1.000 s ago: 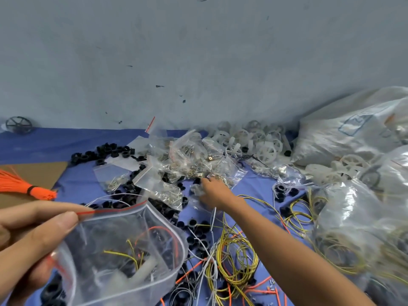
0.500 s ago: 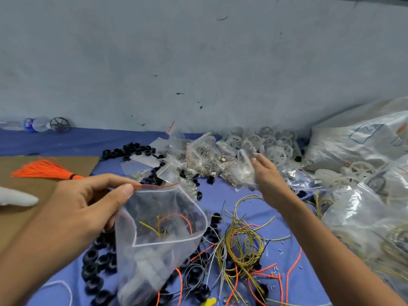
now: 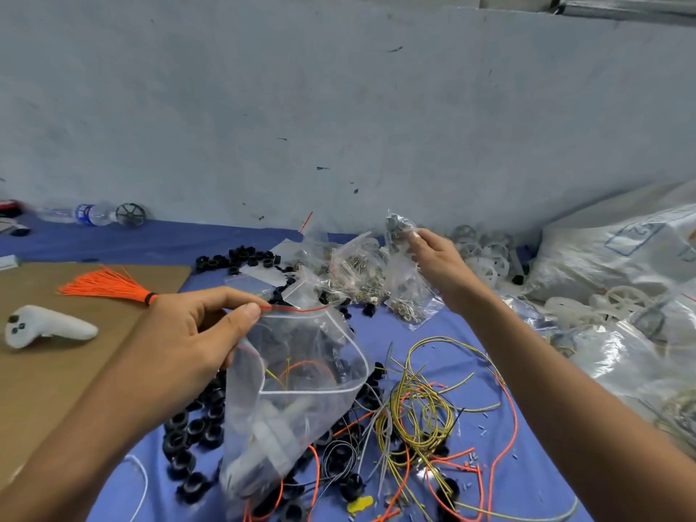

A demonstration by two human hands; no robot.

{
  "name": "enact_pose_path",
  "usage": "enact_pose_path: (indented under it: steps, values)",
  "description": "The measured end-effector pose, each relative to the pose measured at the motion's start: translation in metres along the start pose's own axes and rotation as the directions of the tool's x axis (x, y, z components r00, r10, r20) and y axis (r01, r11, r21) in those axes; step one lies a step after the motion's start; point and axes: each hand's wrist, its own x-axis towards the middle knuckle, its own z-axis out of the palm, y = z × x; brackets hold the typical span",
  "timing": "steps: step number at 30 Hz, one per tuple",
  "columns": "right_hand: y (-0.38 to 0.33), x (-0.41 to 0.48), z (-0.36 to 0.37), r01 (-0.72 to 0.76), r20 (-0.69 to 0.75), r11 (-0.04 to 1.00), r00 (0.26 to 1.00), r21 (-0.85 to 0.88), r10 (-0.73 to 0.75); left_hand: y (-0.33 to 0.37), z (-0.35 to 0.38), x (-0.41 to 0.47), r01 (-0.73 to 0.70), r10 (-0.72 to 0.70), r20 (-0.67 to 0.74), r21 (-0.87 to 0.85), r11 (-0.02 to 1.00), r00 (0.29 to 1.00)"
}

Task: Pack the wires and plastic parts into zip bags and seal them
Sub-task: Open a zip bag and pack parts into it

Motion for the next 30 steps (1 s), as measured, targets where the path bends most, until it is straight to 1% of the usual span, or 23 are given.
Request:
enact_pose_path:
  steps: [3, 5, 6, 8, 9, 11, 14, 16, 18, 19, 20, 21, 22, 23, 24, 26, 27, 29, 30]
  values:
    - [-0.011, -0.013, 0.002, -0.014, 0.047, 0.987, 0.999, 0.162, 0.006, -0.003, -0.002, -0.001, -0.006, 0.006, -0.015, 0.0, 1.0, 1.0]
    - [-0.023, -0.025, 0.003, -0.018, 0.043, 0.97, 0.999, 0.244, 0.008, -0.004, -0.002, -0.001, -0.008, 0.008, -0.013, 0.004, 1.0, 1.0]
    - [-0.03, -0.032, 0.001, -0.021, 0.057, 0.949, 0.998, 0.314, 0.003, -0.004, -0.001, -0.001, -0.008, 0.008, -0.009, 0.002, 1.0, 1.0]
    - [-0.046, -0.047, -0.002, -0.039, 0.131, 0.865, 0.991, 0.501, -0.031, -0.004, -0.001, -0.001, -0.007, 0.007, -0.007, -0.003, 1.0, 1.0]
    - [-0.056, -0.056, -0.004, -0.048, 0.169, 0.824, 0.984, 0.565, -0.058, -0.004, -0.001, -0.001, -0.004, 0.004, -0.008, -0.005, 1.0, 1.0]
    - [-0.076, -0.071, -0.004, -0.041, 0.21, 0.775, 0.97, 0.63, -0.12, -0.005, -0.001, -0.001, 0.008, -0.008, -0.013, -0.001, 1.0, 1.0]
    - [-0.107, -0.093, 0.0, 0.022, 0.206, 0.737, 0.954, 0.675, -0.217, -0.007, 0.001, 0.001, 0.024, -0.024, -0.027, 0.006, 1.0, 0.999]
    - [-0.126, -0.109, 0.009, 0.057, 0.227, 0.693, 0.923, 0.718, -0.311, -0.007, 0.002, 0.002, 0.029, -0.029, -0.033, 0.007, 1.0, 0.999]
    - [-0.136, -0.125, 0.025, 0.097, 0.256, 0.684, 0.882, 0.723, -0.396, -0.007, 0.002, 0.002, 0.035, -0.035, -0.027, 0.016, 0.999, 0.999]
    - [-0.136, -0.132, 0.032, 0.146, 0.283, 0.734, 0.859, 0.663, -0.426, -0.007, 0.003, 0.003, 0.034, -0.033, -0.031, 0.017, 0.999, 0.999]
    - [-0.132, -0.136, 0.038, 0.25, 0.319, 0.819, 0.832, 0.516, -0.454, -0.007, 0.002, 0.004, 0.029, -0.028, -0.041, 0.014, 0.999, 0.999]
    - [-0.126, -0.139, 0.042, 0.404, 0.387, 0.879, 0.79, 0.253, -0.475, -0.008, 0.002, 0.004, 0.023, -0.023, -0.054, 0.009, 1.0, 0.998]
    - [-0.12, -0.14, 0.043, 0.524, 0.468, 0.852, 0.757, -0.015, -0.457, -0.009, 0.002, 0.004, 0.02, -0.019, -0.064, 0.008, 1.0, 0.998]
    - [-0.114, -0.14, 0.041, 0.593, 0.504, 0.781, 0.744, -0.196, -0.439, -0.009, 0.001, 0.003, 0.019, -0.018, -0.067, 0.015, 1.0, 0.998]
    - [-0.112, -0.138, 0.038, 0.612, 0.492, 0.747, 0.75, -0.261, -0.442, -0.01, 0.001, 0.002, 0.019, -0.017, -0.064, 0.028, 0.999, 0.998]
    - [-0.111, -0.133, 0.034, 0.564, 0.425, 0.785, 0.795, -0.257, -0.432, -0.012, 0.0, 0.0, 0.015, -0.012, -0.052, 0.051, 0.999, 0.999]
    - [-0.11, -0.131, 0.036, 0.557, 0.426, 0.777, 0.804, -0.293, -0.416, -0.013, -0.001, -0.001, 0.011, -0.009, -0.045, 0.058, 0.998, 0.999]
    - [-0.104, -0.126, 0.044, 0.544, 0.509, 0.725, 0.804, -0.423, -0.306, -0.012, -0.002, -0.001, 0.004, -0.002, -0.029, 0.064, 0.998, 1.0]
    - [-0.101, -0.126, 0.049, 0.537, 0.557, 0.711, 0.794, -0.455, -0.243, -0.011, -0.003, -0.001, 0.001, 0.0, -0.017, 0.065, 0.998, 1.0]
